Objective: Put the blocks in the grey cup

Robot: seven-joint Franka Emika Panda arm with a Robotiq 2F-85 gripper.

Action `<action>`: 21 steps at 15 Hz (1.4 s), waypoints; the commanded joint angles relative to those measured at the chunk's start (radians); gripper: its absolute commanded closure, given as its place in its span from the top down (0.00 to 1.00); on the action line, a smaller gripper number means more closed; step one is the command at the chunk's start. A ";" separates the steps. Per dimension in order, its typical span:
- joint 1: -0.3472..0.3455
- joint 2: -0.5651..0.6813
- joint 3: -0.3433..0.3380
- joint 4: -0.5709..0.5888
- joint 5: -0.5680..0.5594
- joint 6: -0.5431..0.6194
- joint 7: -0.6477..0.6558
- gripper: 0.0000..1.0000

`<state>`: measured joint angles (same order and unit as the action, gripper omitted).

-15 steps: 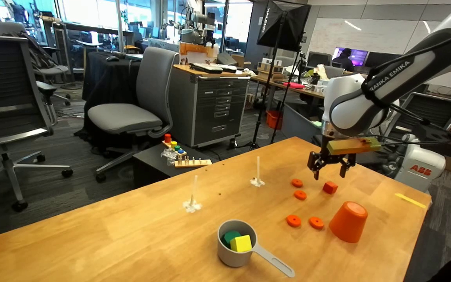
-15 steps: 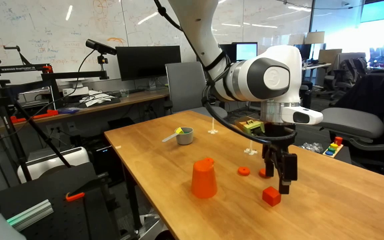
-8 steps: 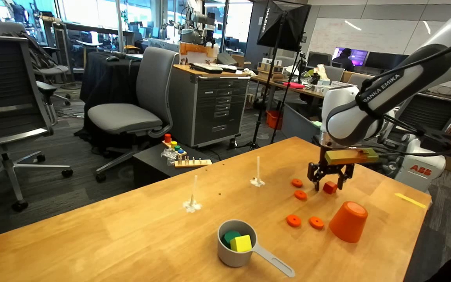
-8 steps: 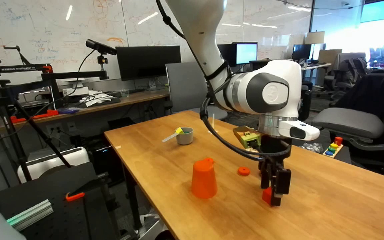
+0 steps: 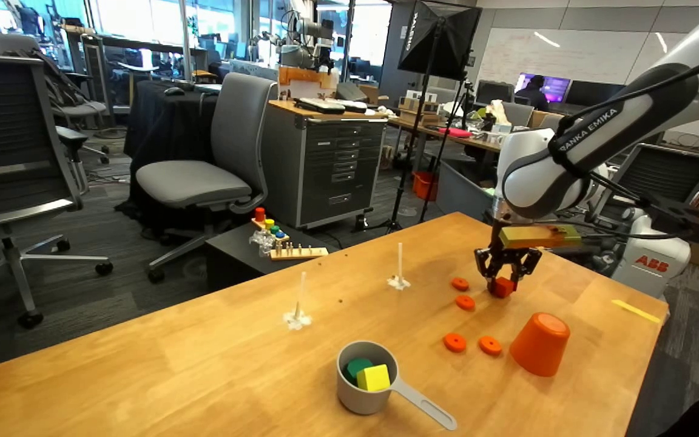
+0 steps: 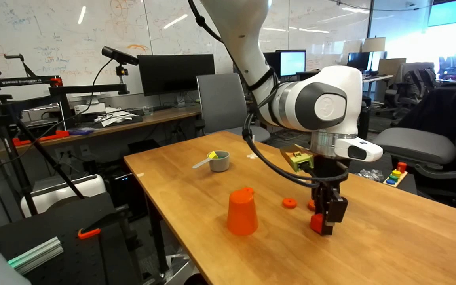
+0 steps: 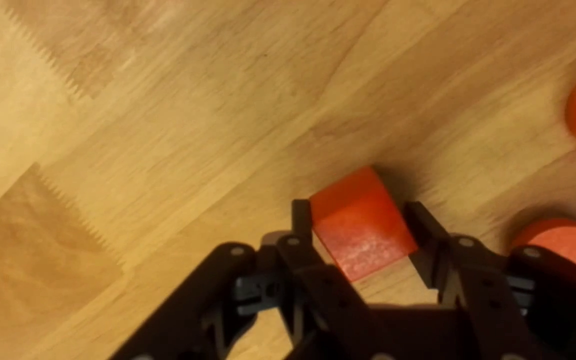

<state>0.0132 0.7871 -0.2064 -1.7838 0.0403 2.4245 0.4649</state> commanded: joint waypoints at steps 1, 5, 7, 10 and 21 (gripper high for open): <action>-0.013 -0.104 0.087 -0.059 0.059 0.017 -0.081 0.24; 0.005 -0.197 0.209 -0.093 0.130 0.005 -0.155 0.24; 0.006 -0.218 0.275 -0.087 0.181 -0.014 -0.192 0.24; 0.014 -0.207 0.347 -0.045 0.255 -0.053 -0.229 0.24; 0.170 0.047 0.380 0.226 0.262 -0.207 -0.164 0.24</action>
<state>0.1427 0.7498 0.1780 -1.6858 0.3028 2.2809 0.2717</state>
